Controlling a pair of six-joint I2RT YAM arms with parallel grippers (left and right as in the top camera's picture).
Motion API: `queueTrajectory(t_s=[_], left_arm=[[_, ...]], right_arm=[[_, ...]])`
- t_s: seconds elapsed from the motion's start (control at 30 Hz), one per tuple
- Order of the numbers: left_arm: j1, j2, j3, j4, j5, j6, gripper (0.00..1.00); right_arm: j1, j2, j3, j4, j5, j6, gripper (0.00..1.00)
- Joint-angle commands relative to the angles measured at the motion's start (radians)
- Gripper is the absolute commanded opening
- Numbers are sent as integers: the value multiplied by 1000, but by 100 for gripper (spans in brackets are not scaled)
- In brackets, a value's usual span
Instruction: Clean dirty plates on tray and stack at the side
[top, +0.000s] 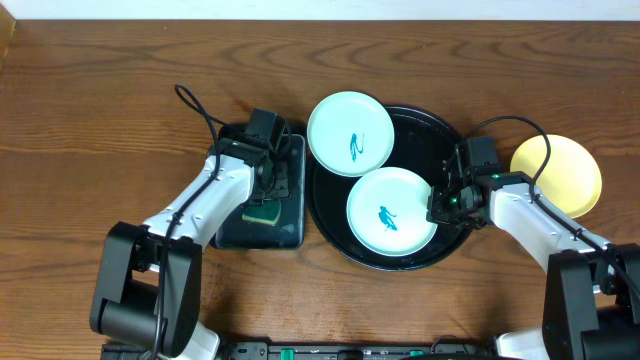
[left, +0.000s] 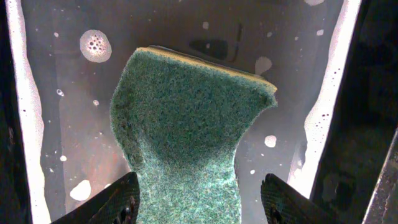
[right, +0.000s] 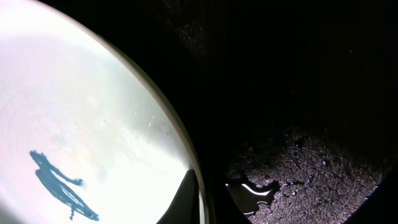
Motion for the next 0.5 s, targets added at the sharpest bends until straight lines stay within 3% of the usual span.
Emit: queueTrajectory(t_s=[0.0, 0.07, 0.13, 0.17, 0.27, 0.47], left_arm=[[4, 35, -33, 3, -27, -1, 64], [4, 59, -42, 10, -31, -2, 63], [4, 91, -50, 20, -31, -1, 54], [4, 104, -51, 23, -31, -1, 46], [5, 129, -51, 30, -31, -1, 10], [5, 82, -24, 32, -31, 0, 7]], right_arm=[[10, 35, -14, -5, 27, 11, 1], [10, 35, -14, -4, 27, 11, 1], [10, 35, -14, -4, 27, 11, 1], [10, 35, -14, -4, 27, 11, 1], [10, 35, -14, -8, 27, 11, 1], [10, 35, -14, -11, 27, 11, 1]])
